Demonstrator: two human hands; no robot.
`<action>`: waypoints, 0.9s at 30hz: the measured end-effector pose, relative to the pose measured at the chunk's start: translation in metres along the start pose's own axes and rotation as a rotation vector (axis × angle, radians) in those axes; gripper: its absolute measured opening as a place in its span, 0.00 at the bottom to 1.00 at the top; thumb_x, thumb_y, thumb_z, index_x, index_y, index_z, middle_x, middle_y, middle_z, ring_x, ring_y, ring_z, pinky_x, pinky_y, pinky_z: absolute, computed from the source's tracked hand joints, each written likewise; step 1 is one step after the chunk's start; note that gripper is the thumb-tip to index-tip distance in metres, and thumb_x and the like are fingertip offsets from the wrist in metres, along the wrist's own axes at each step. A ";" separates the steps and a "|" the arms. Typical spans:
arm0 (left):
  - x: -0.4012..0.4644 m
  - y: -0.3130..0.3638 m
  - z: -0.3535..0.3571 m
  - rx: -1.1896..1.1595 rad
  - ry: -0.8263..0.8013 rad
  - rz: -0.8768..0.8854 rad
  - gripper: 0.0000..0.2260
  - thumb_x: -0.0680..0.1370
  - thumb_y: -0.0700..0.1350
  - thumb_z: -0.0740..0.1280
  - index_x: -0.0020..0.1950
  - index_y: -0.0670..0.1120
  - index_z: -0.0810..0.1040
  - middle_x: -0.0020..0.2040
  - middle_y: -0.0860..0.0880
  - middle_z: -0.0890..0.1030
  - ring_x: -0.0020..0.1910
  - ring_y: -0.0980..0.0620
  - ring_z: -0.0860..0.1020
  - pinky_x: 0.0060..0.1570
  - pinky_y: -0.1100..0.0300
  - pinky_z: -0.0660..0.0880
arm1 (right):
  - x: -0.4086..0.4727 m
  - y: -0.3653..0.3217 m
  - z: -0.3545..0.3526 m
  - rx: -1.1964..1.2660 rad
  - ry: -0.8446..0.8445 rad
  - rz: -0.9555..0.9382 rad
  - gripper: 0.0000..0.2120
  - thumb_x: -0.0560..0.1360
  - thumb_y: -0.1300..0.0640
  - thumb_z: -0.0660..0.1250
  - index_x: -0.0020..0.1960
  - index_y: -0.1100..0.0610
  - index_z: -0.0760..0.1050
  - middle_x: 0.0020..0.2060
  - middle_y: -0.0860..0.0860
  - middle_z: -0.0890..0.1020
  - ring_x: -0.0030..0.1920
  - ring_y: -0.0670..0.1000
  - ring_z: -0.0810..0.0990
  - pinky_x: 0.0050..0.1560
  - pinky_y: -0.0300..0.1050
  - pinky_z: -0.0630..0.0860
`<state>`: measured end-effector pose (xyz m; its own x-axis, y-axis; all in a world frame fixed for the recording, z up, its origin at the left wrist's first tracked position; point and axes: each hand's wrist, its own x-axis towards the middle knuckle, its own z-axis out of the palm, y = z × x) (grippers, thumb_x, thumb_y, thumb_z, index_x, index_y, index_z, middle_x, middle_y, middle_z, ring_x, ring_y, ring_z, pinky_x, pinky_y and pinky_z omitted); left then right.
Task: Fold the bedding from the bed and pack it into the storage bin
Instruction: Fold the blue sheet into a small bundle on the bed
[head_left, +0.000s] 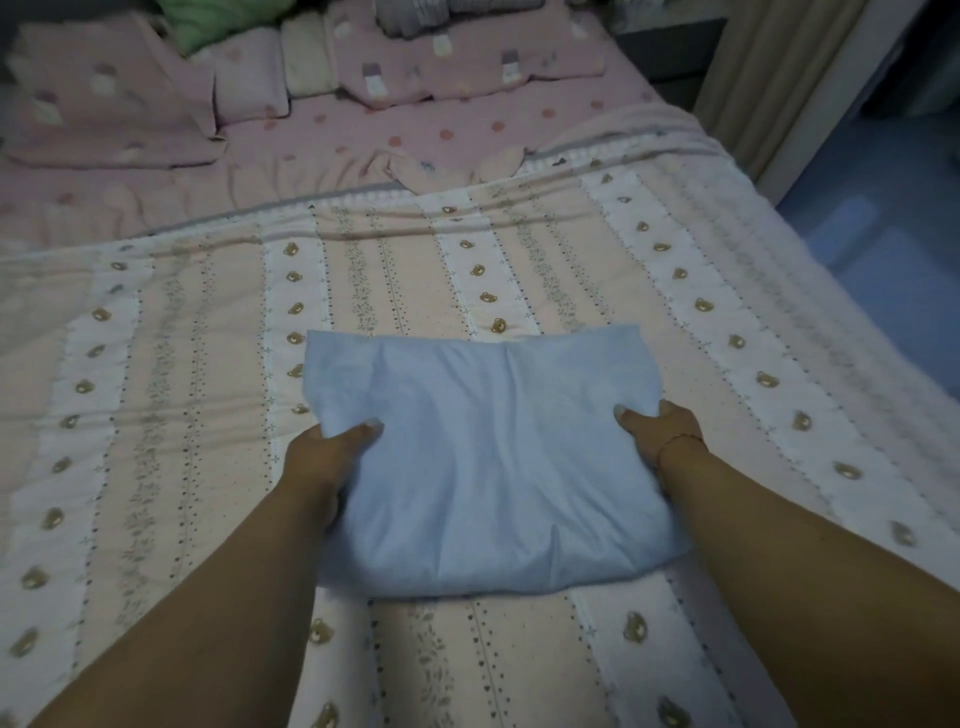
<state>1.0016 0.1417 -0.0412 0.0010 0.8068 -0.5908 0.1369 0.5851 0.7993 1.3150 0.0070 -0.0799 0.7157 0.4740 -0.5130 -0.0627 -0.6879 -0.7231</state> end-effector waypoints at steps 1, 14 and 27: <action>-0.008 0.008 0.004 0.004 -0.029 0.019 0.14 0.68 0.41 0.77 0.52 0.40 0.81 0.47 0.41 0.84 0.42 0.41 0.84 0.41 0.53 0.79 | -0.008 -0.002 -0.009 0.010 0.008 0.001 0.29 0.72 0.49 0.71 0.67 0.64 0.71 0.62 0.61 0.77 0.59 0.60 0.77 0.61 0.53 0.74; -0.118 0.070 0.057 0.050 -0.286 0.212 0.14 0.70 0.40 0.75 0.54 0.39 0.81 0.49 0.40 0.83 0.45 0.42 0.83 0.43 0.52 0.79 | -0.111 0.004 -0.147 0.274 0.230 0.018 0.22 0.74 0.51 0.69 0.63 0.63 0.74 0.55 0.57 0.78 0.53 0.57 0.78 0.50 0.42 0.72; -0.298 0.019 0.206 0.390 -0.954 0.353 0.11 0.72 0.40 0.73 0.52 0.39 0.81 0.49 0.38 0.83 0.45 0.40 0.82 0.48 0.48 0.79 | -0.341 0.172 -0.280 0.854 0.861 0.198 0.12 0.72 0.56 0.71 0.54 0.60 0.78 0.50 0.56 0.81 0.46 0.55 0.79 0.54 0.47 0.76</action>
<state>1.2075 -0.1041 0.1272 0.8476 0.4298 -0.3112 0.2824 0.1311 0.9503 1.2544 -0.4272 0.0999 0.8473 -0.3375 -0.4101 -0.4266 0.0276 -0.9040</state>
